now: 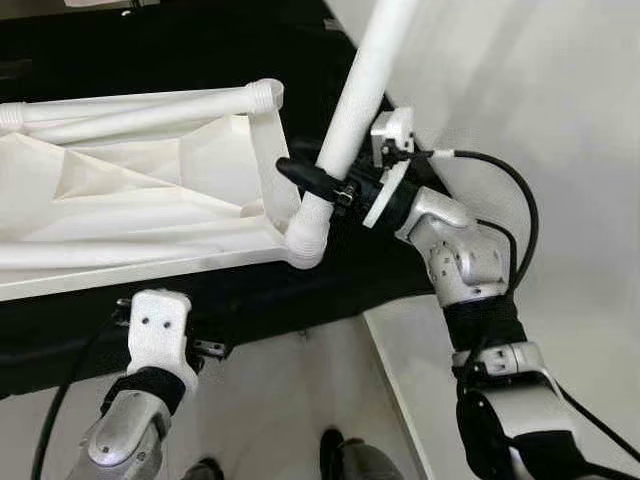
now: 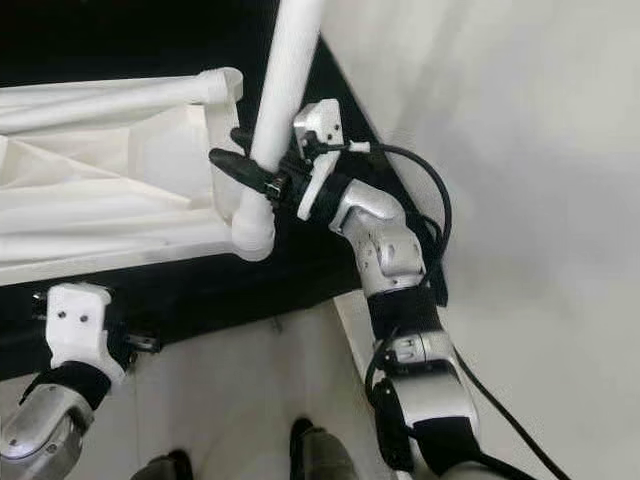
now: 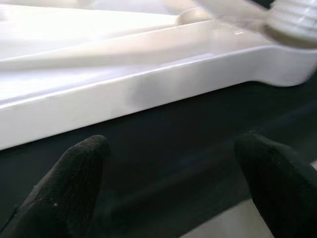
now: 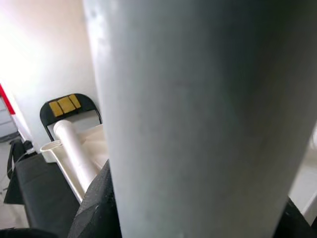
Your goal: Building children table
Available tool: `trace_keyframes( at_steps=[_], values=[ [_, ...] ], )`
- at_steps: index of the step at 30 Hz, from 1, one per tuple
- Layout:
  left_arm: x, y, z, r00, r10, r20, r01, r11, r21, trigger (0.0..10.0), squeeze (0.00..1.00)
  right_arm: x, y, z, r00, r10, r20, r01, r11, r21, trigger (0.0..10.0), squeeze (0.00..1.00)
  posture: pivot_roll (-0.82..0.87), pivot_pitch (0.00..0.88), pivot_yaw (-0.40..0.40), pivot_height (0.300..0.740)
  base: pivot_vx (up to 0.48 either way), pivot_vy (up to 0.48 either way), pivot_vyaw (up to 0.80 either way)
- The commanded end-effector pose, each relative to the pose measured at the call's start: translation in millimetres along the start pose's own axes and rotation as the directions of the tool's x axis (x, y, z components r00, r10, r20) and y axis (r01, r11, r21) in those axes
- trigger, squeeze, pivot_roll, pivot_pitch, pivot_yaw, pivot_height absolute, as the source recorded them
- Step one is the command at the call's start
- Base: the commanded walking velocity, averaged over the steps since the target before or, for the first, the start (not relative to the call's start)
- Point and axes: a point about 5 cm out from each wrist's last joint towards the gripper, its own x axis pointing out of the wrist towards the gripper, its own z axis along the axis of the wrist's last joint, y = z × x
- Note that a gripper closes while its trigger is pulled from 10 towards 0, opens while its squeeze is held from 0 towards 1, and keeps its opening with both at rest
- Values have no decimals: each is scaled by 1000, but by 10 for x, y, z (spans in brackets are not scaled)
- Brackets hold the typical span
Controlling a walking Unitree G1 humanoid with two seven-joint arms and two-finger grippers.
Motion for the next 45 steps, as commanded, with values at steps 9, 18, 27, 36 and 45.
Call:
trace_keyframes(
  at_steps=[9, 18, 27, 36, 45],
  values=[
    [-6, -34, -116, 1000, -4, -12, 5, 997, 80, 10000, 0, 23, 101, 65, 997, -36, 66, 35, 999, 7, 10000, 0, -217, 145, -54, 740, 28, 0, 178],
    [65, -69, -85, 1000, -25, 16, 24, 996, 83, 10000, 0, 4, 112, 88, 998, -22, 59, 24, 999, -28, 10000, 0, -219, 116, -45, 740, 358, 0, 222],
    [87, -122, -114, 997, -72, 23, 70, 994, 84, 10000, 0, -75, 140, 109, 999, 9, 52, -7, 999, -43, 10000, 0, -232, 98, -34, 740, 373, 0, 267],
    [69, -200, -189, 991, -133, -15, 134, 986, 104, 10000, 0, -170, 225, 124, 989, 148, 4, -148, 987, -64, 10000, 0, -238, 107, -31, 740, 66, 0, 0],
    [-64, -281, -213, 975, -214, -59, 219, 970, 101, 10000, 0, -308, 285, 105, 965, 259, -42, -261, 965, -35, 10000, 0, -228, 141, -26, 740, 0, -208, 0]
  ],
)
